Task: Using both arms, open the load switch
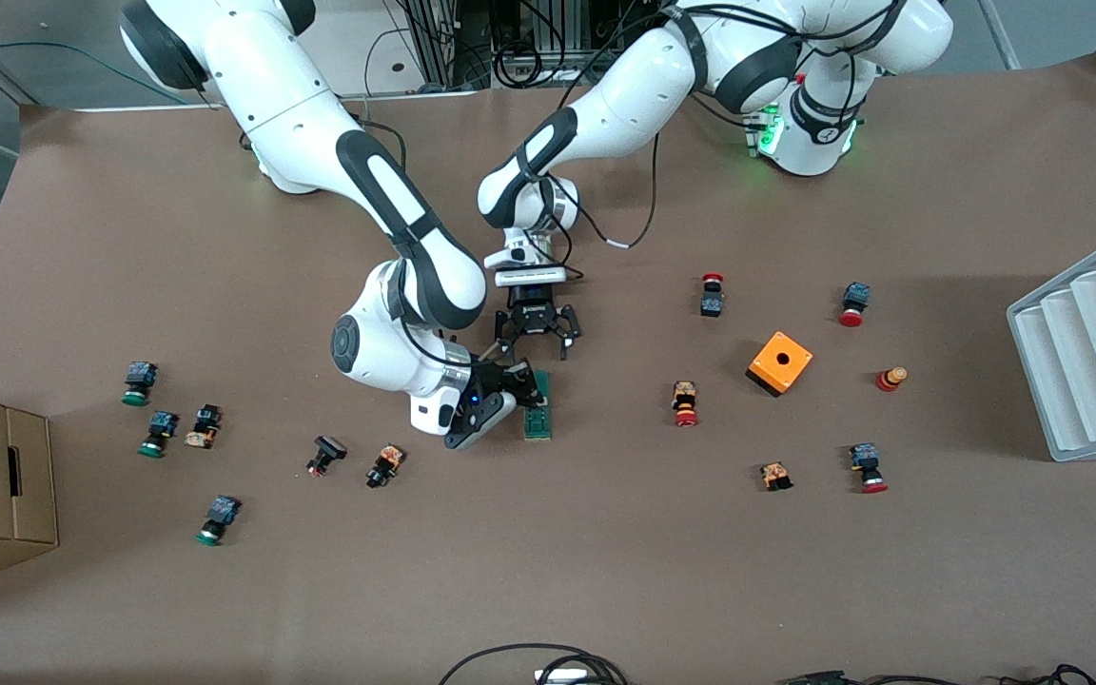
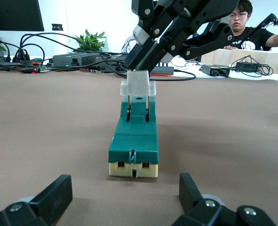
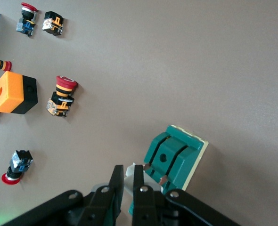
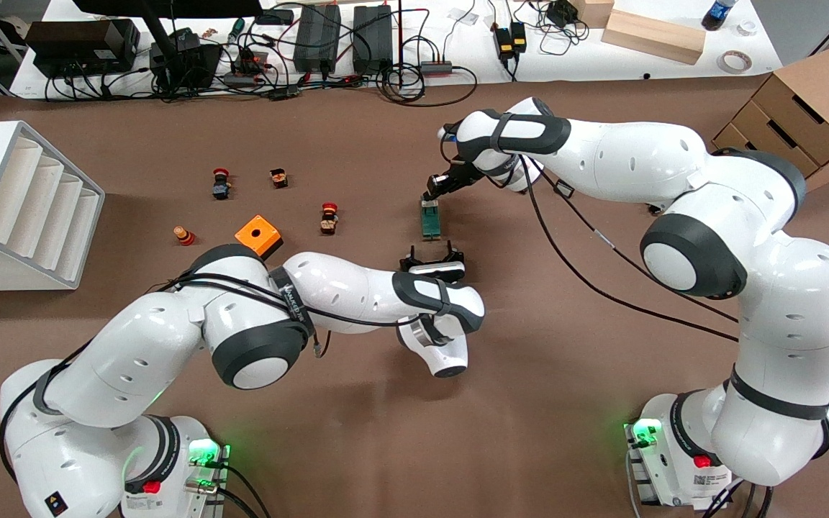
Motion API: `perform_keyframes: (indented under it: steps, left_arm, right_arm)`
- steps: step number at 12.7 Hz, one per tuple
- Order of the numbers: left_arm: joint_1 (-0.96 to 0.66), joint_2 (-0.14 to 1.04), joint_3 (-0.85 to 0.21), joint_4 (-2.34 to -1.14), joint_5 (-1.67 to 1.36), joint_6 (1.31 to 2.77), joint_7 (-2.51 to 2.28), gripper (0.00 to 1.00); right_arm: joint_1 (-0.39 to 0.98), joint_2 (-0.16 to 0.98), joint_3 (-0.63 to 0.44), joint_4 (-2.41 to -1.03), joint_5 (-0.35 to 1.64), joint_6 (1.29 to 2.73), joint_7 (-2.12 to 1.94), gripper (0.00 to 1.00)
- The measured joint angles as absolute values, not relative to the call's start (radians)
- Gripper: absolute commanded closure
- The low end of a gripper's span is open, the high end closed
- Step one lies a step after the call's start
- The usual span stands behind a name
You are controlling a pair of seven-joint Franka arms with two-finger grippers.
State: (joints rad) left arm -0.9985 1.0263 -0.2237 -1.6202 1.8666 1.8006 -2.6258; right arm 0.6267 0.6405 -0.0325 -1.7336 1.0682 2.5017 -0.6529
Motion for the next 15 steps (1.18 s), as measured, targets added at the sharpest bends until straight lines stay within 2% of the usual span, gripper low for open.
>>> perform_keyframes:
  steps: [15]
  left_arm:
    - [-0.999,1.026,-0.224,-1.620,1.867,1.800,-2.626,0.00]
  right_arm:
    - [0.630,0.628,-0.032,-1.761,1.068,2.506,-0.661,0.86]
